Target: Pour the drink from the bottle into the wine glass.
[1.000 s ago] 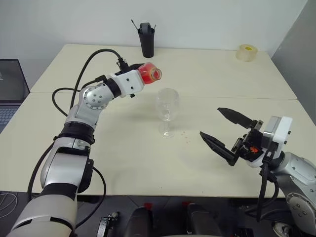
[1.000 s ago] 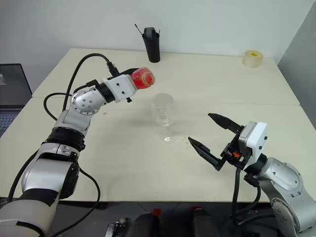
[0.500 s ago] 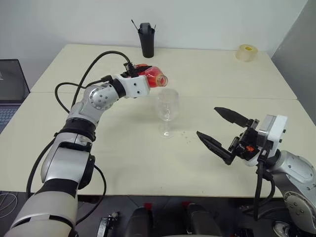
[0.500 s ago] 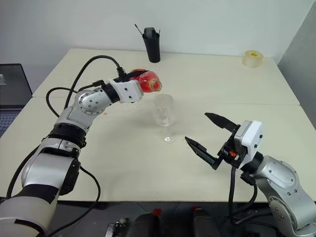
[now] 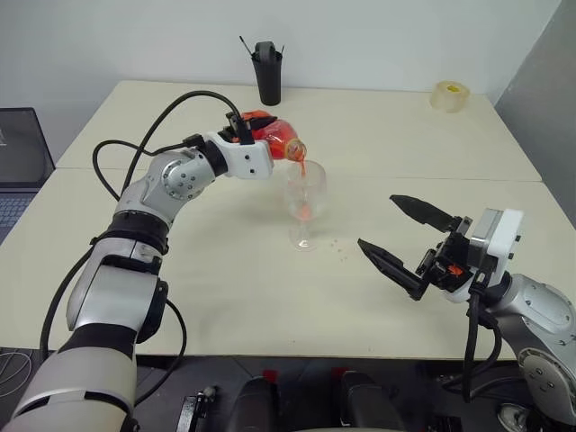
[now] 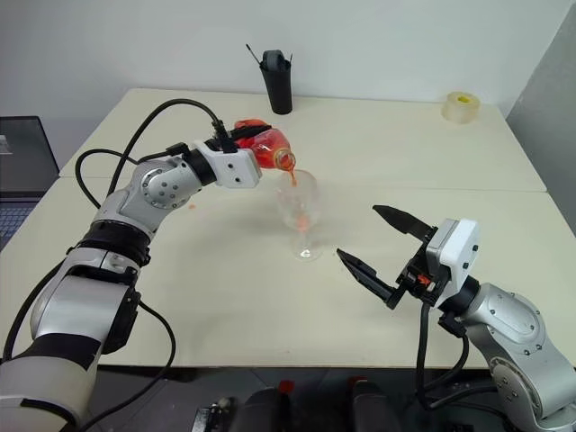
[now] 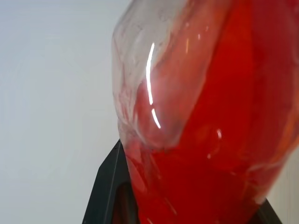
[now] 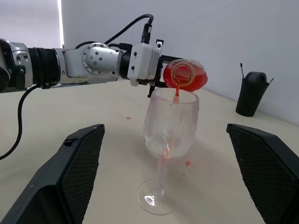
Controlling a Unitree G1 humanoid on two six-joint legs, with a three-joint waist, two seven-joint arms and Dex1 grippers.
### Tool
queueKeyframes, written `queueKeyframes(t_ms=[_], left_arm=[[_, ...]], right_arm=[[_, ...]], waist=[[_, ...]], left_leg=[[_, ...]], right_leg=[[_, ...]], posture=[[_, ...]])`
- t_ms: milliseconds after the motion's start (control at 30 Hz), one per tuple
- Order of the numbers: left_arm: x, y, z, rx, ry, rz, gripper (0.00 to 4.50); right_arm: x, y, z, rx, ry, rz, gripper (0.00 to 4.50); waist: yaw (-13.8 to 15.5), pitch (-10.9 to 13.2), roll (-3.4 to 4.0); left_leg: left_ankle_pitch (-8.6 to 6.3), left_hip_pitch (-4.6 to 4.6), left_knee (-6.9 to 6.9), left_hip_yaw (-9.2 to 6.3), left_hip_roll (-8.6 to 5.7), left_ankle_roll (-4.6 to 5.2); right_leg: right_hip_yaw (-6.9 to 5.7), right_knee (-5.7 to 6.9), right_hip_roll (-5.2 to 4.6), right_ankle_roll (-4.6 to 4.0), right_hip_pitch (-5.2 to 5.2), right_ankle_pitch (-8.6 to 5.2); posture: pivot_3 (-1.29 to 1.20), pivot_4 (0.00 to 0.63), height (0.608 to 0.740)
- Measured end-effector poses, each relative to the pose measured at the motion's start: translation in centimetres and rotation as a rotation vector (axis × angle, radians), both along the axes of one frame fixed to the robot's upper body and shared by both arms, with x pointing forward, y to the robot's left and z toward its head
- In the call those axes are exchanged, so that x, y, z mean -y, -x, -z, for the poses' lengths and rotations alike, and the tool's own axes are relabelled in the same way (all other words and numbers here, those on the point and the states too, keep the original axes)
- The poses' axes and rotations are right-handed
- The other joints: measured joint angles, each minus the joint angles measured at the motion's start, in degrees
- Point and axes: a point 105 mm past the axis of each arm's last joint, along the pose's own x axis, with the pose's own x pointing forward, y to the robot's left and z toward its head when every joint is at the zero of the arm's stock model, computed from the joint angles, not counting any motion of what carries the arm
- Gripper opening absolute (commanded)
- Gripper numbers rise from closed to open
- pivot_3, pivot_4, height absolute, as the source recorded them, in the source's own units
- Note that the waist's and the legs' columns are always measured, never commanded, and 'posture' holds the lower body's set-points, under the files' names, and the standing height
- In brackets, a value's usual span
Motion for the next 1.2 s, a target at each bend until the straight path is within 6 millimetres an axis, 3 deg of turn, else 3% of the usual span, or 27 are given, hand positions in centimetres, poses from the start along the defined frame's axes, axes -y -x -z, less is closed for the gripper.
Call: queueKeyframes(t_ms=[567,967,1200], left_arm=[[0.8,0.3,-1.3,0.089,-0.044,0.030,1.04],[0.6,0.5,-2.1,0.141,-0.083,0.029,1.04],[0.5,0.6,-2.7,0.171,-0.091,0.033,1.04]], right_arm=[[0.2,0.0,0.3,-0.002,0.015,0.016,4.50],[1.4,0.8,3.4,-0.114,0.027,0.036,4.50],[2.0,0.8,4.1,-0.118,0.042,0.053,4.50]], waist=[[0.00,0.00,-0.01],[0.00,-0.01,-0.01],[-0.01,-0.01,-0.01]], left_leg=[[0.00,0.00,0.01,0.00,-0.01,-0.01],[0.00,0.03,0.02,0.04,-0.01,-0.01],[0.01,0.05,0.02,0.06,-0.01,-0.01]], right_leg=[[-0.01,0.05,0.00,0.00,-0.01,0.00],[0.03,0.07,0.01,0.00,-0.01,0.00],[0.05,0.08,0.01,0.00,-0.01,0.00]], posture=[[0.00,0.150,0.740],[0.00,0.150,0.740],[0.00,0.150,0.740]])
